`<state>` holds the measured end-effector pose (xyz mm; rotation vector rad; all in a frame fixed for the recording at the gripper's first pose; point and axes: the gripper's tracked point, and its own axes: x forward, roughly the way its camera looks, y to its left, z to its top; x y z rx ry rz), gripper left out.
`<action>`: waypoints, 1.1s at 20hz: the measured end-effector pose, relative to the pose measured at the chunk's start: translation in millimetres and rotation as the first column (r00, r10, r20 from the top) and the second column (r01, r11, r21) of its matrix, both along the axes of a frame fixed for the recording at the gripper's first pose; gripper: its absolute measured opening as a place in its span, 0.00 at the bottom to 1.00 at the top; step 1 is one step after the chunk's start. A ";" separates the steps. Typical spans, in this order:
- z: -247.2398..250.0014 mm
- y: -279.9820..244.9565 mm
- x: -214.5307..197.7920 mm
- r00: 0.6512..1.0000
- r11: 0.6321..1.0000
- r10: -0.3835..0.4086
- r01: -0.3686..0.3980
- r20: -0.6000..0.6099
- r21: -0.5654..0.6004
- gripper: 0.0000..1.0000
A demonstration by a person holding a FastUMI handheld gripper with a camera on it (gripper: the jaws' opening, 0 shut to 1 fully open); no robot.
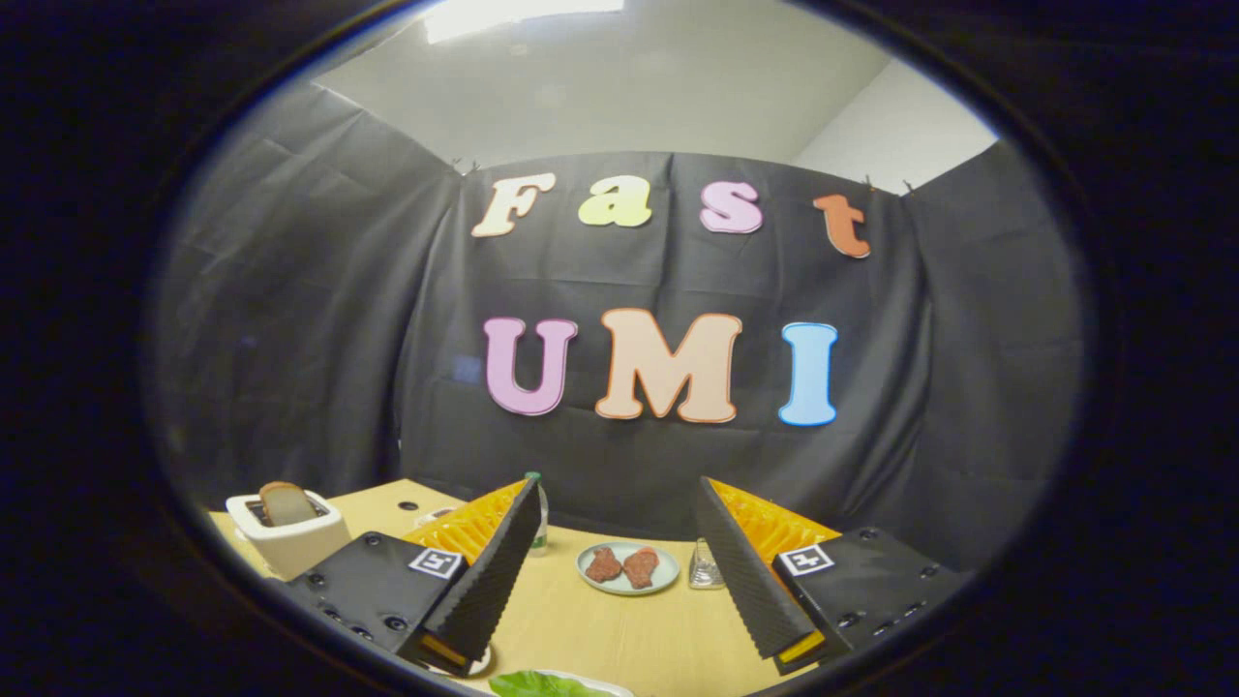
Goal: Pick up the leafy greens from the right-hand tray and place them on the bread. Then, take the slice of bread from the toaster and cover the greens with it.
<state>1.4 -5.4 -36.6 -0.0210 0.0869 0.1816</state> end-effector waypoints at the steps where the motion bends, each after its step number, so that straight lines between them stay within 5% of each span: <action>1: -4.4 4.8 -0.6 0.999 0.999 0.033 -0.033 -0.014 -0.006 1.00; 9: -57.5 14.5 -3.5 0.960 0.960 0.229 -0.250 -0.159 -0.129 1.00; 22: -146.7 26.9 -32.7 0.817 0.855 0.419 -0.502 -0.397 -0.130 1.00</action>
